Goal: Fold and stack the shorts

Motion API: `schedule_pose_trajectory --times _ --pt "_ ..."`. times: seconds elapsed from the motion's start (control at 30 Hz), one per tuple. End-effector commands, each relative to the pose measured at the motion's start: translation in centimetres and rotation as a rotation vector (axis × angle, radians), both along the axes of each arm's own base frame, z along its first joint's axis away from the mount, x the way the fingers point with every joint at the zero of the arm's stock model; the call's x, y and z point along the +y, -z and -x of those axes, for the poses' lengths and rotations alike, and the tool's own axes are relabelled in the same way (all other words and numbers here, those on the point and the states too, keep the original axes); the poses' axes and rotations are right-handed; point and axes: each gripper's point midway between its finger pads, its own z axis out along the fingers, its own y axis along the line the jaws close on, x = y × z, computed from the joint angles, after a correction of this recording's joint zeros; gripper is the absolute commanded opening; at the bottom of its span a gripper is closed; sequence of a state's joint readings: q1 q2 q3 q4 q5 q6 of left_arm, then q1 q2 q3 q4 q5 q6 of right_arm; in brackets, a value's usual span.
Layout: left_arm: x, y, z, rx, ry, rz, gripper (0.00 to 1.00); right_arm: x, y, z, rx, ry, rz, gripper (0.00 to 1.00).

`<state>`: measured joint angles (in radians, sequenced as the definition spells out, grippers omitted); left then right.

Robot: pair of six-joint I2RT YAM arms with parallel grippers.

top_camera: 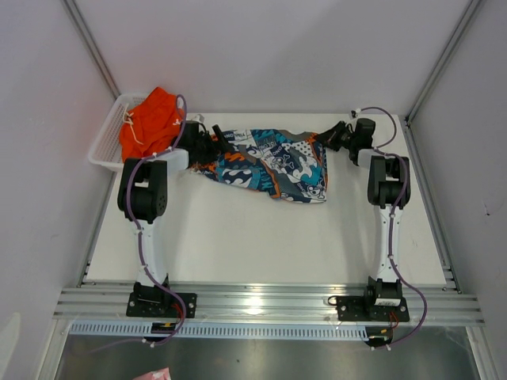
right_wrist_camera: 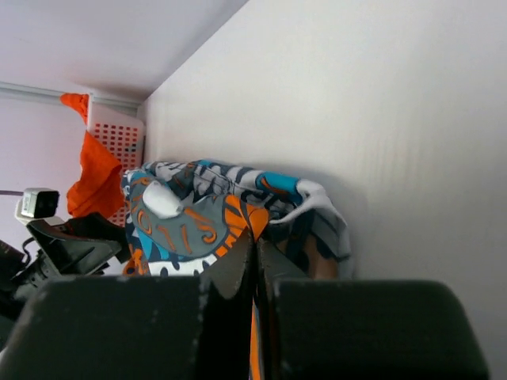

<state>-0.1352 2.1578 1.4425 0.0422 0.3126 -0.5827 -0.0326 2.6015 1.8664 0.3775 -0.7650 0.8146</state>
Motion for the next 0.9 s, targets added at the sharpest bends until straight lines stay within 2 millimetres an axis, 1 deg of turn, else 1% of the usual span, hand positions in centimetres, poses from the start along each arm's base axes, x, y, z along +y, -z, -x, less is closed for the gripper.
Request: schedule_pose_trajectory --times 0.0,0.03,0.1,0.13,0.17,0.2,0.3,0.33,0.37,0.4,0.47,0.53,0.57,0.6,0.63,0.67,0.7,0.73,0.77,0.8,0.83,0.87 --pt "0.7 3.2 1.3 0.094 -0.015 -0.065 0.99 -3.2 -3.0 -1.5 -0.102 0.111 0.056 0.0" --pt "0.7 3.4 1.4 0.099 -0.018 -0.066 0.99 -4.4 -4.4 -1.9 -0.125 0.162 0.089 0.0" --pt "0.9 3.4 1.3 0.101 -0.029 -0.073 0.99 -5.4 -4.0 -1.5 -0.121 0.188 0.151 0.0" --pt "1.0 3.5 1.4 0.104 -0.031 -0.075 0.99 -6.0 -4.9 -1.7 -0.136 0.223 0.175 0.0" --pt "1.0 3.4 1.3 0.104 -0.034 -0.077 0.99 -6.5 -5.0 -1.6 -0.139 0.237 0.191 0.0" --pt "1.1 3.5 1.2 0.105 -0.044 -0.085 0.99 -6.9 -4.4 -1.3 -0.131 0.25 0.214 0.01" --pt "1.1 3.5 1.3 0.11 -0.047 -0.095 0.99 -7.5 -4.4 -1.1 -0.13 0.271 0.252 0.08" --pt "1.1 3.6 1.3 0.113 -0.05 -0.1 0.99 -7.6 -4.3 -1.1 -0.128 0.275 0.255 0.14" --pt "1.1 3.6 1.2 0.112 -0.048 -0.1 0.99 -7.6 -4.0 -1.1 -0.123 0.27 0.253 0.39" --pt "1.0 3.6 1.3 0.113 -0.044 -0.103 0.99 -7.3 -4.4 -1.3 -0.131 0.252 0.242 0.48" --pt "1.0 3.5 1.2 0.108 -0.038 -0.102 0.99 -7.0 -4.3 -1.3 -0.118 0.233 0.235 0.6" --pt "0.6 3.2 1.1 0.098 -0.017 -0.092 0.99 -7.0 -4.9 -1.2 -0.125 0.231 0.234 0.7" --pt "0.5 3.1 1.2 0.096 -0.01 -0.093 0.99 -7.0 -5.2 -1.0 -0.122 0.233 0.238 0.72" --pt "0.5 2.5 1.1 0.084 -0.006 -0.094 0.99 -7.1 -6.6 -0.9 -0.142 0.241 0.244 0.72" --pt "0.5 2.2 1.1 0.079 -0.002 -0.095 0.99 -7.1 -7.2 -0.7 -0.148 0.24 0.246 0.73" --pt "0.6 1.8 1.2 0.07 0.003 -0.105 0.99 -7.0 -7.3 -0.2 -0.14 0.236 0.245 0.73" --pt "0.6 0.5 1.3 0.05 0.002 -0.104 0.99 -6.8 -8.9 0.2 -0.155 0.232 0.24 0.73" --pt "0.6 -0.3 1.3 0.036 0.003 -0.101 0.99 -6.4 -9.8 0.5 -0.159 0.223 0.23 0.73" --pt "0.5 -1.2 1.4 0.02 0.006 -0.091 0.99 -5.8 -9.7 1.3 -0.151 0.209 0.218 0.72" --pt "0.5 -2.7 1.6 -0.005 0.005 -0.078 0.99 -5.3 -11.7 1.9 -0.179 0.198 0.205 0.72" --pt "0.3 -3.1 2.0 -0.008 0.005 -0.066 0.99 -4.2 -12.2 2.6 -0.181 0.178 0.193 0.72" --pt "0.2 -3.4 2.5 -0.003 0.001 -0.05 0.99 -3.4 -12.0 3.5 -0.163 0.161 0.184 0.72"
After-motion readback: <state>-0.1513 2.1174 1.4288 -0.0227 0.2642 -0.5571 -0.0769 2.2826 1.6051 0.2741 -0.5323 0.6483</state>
